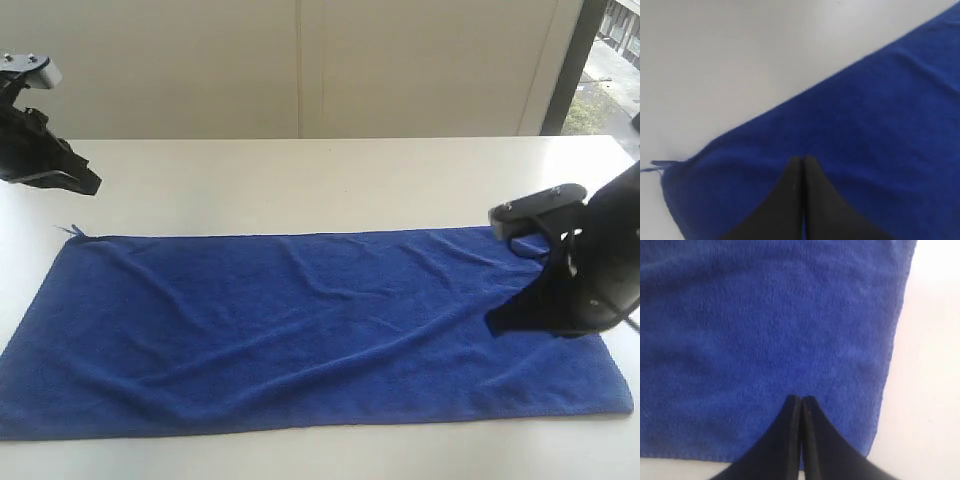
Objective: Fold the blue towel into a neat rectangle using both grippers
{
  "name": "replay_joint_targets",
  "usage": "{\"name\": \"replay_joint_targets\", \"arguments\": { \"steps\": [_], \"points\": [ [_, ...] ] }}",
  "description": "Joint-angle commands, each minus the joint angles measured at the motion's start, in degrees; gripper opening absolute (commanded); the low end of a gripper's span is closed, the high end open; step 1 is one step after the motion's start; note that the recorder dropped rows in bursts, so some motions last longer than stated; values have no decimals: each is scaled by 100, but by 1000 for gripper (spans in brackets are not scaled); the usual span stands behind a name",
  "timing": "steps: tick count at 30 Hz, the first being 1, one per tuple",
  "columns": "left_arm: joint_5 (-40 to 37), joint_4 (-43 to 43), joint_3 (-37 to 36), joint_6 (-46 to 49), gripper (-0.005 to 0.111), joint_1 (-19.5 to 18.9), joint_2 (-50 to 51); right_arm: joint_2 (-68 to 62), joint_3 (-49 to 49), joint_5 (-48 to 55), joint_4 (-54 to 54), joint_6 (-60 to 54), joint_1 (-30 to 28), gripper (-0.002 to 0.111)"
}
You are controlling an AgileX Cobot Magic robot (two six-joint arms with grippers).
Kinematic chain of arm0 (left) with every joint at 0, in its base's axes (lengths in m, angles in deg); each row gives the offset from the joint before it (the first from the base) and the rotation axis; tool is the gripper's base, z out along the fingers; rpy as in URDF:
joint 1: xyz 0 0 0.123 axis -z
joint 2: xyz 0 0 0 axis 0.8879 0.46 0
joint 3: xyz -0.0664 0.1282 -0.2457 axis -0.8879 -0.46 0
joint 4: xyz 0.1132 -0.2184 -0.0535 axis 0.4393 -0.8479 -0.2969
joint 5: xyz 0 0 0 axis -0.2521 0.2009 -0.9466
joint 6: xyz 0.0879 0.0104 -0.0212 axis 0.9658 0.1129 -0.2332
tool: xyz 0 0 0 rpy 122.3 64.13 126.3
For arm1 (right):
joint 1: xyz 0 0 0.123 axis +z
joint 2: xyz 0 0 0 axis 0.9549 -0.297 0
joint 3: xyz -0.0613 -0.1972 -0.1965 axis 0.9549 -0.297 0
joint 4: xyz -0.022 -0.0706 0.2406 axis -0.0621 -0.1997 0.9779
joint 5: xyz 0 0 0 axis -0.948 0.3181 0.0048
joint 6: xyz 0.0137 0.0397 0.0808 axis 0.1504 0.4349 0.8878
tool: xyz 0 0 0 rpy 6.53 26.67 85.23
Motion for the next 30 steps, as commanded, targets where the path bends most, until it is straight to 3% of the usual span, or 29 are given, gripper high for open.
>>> {"name": "replay_joint_targets", "arguments": {
  "steps": [1, 6, 11, 21, 30],
  "points": [
    [-747, 224, -376, -326, 0, 10, -697, -137, 626, -15, 1745, -1848, -852, 0],
    [-13, 508, -1725, -576, 0, 10, -1475, -711, 1128, 299, 2698, -2863, -1438, 0],
    [737, 360, -2724, -859, 0, 10, -1919, -1432, 1310, 377, 2804, -3114, -1551, 0],
    [760, 355, -2817, -859, 0, 10, -1980, -1894, 1310, 359, 2393, -3106, -1551, 0],
    [796, 355, -2817, -859, 0, 10, -1983, -1894, 1298, 534, 1328, -2156, -1599, 0]
  ]
}}
